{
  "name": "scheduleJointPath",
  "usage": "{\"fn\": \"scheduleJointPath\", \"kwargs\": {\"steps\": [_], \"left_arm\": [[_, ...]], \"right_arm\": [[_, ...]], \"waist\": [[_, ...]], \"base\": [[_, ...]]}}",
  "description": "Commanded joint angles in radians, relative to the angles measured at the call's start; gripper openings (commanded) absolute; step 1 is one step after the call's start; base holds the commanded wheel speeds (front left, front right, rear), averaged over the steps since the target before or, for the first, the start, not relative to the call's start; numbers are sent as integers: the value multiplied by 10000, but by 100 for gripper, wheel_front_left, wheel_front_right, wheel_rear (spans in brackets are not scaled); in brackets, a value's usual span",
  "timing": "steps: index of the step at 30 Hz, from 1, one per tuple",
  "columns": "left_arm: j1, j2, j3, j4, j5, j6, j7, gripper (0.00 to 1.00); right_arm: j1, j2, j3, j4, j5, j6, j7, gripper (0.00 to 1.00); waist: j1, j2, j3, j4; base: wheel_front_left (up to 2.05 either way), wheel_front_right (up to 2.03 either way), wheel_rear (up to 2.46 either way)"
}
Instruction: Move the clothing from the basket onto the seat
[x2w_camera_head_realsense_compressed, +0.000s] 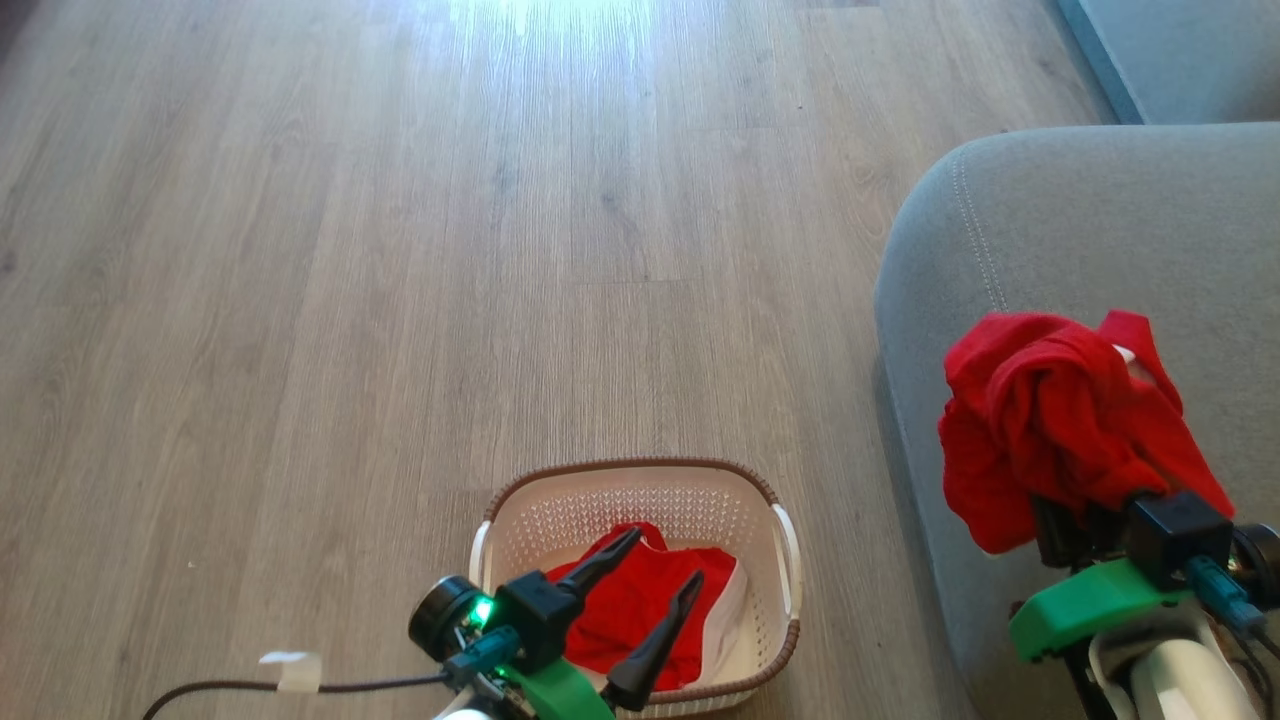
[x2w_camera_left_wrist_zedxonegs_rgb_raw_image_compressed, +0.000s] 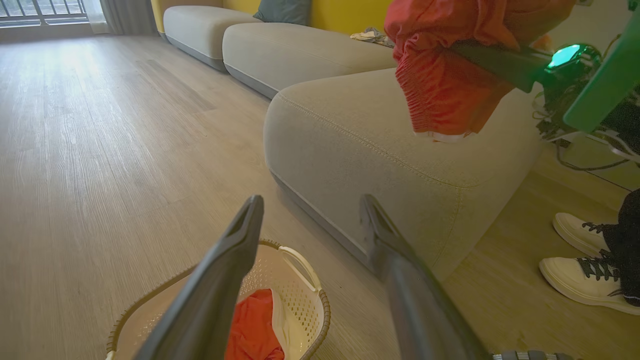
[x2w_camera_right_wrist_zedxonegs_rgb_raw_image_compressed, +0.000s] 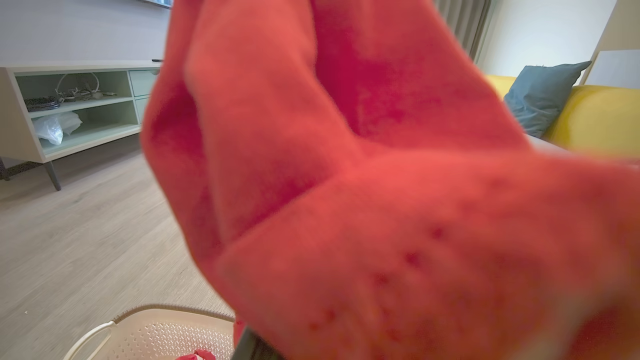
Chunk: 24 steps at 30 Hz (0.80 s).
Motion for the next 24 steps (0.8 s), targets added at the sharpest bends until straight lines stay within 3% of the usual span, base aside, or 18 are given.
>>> {"fn": "scheduleJointPath", "kwargs": {"steps": [1,24], "left_arm": [[-246,-5,434,-237,-12,-13,-51,100],[-192,-101,559,70,109,-13,-51,100]], "right_arm": [[-230,-88,108,-232,-15,-4,-95,0],[-344,-42,143,-62,24,-4,-95,0]], "waist": [[0,0,2,-7],[0,0,5,-58]], "base": [[0,0,0],[0,0,0]]}}
